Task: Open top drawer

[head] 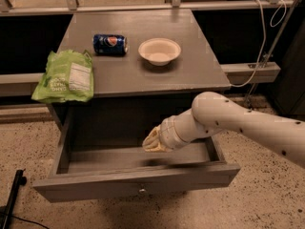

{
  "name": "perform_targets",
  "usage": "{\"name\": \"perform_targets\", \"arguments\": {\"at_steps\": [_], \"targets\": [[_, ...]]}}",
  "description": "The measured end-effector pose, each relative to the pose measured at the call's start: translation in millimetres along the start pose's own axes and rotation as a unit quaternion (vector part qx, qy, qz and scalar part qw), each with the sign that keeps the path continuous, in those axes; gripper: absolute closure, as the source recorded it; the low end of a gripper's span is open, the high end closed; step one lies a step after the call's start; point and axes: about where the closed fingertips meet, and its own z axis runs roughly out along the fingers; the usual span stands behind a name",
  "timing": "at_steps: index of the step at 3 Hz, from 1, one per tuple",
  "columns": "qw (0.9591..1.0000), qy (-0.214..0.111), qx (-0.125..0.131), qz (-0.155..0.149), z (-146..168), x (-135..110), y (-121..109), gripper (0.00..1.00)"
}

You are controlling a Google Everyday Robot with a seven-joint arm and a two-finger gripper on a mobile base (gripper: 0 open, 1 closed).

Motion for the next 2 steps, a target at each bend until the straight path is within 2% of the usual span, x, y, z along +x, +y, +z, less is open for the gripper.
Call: {"name": "perform_targets", "arguments": {"at_steps": [1, 2], "targets": [[0.9995, -0.03, 0.001, -0.006, 30.5, 5.3, 1.4, 1.0], [0.9976, -0.068, -0.011, -0.008, 51.0, 3.4, 7.7, 1.0]]}}
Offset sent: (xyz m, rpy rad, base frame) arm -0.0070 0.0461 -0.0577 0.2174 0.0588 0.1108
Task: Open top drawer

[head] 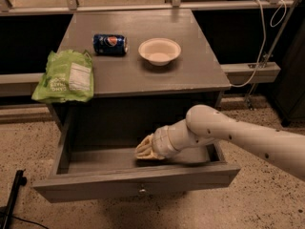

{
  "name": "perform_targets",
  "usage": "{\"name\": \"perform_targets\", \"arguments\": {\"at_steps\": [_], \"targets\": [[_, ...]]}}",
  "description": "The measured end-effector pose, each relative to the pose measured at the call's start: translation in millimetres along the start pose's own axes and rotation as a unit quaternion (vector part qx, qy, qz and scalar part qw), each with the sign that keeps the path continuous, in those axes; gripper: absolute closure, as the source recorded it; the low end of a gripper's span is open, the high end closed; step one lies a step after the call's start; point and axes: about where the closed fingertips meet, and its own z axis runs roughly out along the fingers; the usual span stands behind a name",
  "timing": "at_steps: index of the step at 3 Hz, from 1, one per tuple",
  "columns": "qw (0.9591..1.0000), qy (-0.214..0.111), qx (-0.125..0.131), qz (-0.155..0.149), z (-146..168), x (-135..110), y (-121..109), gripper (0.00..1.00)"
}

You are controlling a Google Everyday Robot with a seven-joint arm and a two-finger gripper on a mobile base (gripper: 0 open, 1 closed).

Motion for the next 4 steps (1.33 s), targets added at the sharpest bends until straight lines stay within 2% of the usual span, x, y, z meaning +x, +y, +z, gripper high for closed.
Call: {"name": "perform_targets", "arguments": {"at_steps": [1, 2, 3, 4], "targets": [[0.9986, -0.043, -0.03, -0.006, -3.2, -23.9, 36.2, 1.0], [0.9986, -0.043, -0.03, -0.006, -3.3, -24.0, 35.6, 1.0], [0.9982, -0.051, -0.03, -0.008, -17.2, -32.3, 44.9, 1.0], [0.9977, -0.066, 0.001, -0.015, -64.1, -47.0, 49.6, 1.0]]}}
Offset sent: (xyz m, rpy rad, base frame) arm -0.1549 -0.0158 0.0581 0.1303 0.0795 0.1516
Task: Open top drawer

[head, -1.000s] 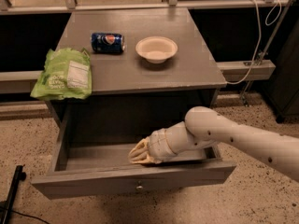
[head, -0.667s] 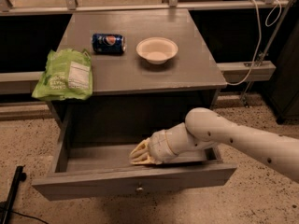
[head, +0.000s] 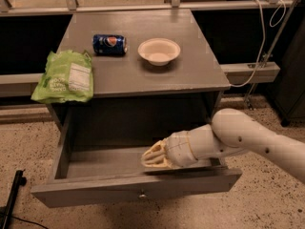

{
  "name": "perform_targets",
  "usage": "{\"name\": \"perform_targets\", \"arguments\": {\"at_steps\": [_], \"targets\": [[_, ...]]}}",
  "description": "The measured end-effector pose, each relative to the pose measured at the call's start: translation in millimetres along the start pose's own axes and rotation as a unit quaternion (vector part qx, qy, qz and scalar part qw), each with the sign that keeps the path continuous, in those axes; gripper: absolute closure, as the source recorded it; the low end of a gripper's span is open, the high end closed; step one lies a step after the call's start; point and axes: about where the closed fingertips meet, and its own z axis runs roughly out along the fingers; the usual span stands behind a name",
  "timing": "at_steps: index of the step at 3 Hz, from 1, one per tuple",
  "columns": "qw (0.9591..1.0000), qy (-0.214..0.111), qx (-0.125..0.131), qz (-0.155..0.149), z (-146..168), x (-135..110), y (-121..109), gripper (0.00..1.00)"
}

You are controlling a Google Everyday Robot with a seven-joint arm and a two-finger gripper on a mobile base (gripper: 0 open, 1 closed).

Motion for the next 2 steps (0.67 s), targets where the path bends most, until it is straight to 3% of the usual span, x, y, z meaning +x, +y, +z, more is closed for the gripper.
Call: {"name": "perform_targets", "arguments": {"at_steps": [1, 2], "targets": [[0.9975, -0.012, 0.067, -0.019, -61.7, -12.5, -19.8, 1.0], [0.9972, -0.011, 0.072, -0.018, -65.8, -10.7, -20.0, 0.81]]}}
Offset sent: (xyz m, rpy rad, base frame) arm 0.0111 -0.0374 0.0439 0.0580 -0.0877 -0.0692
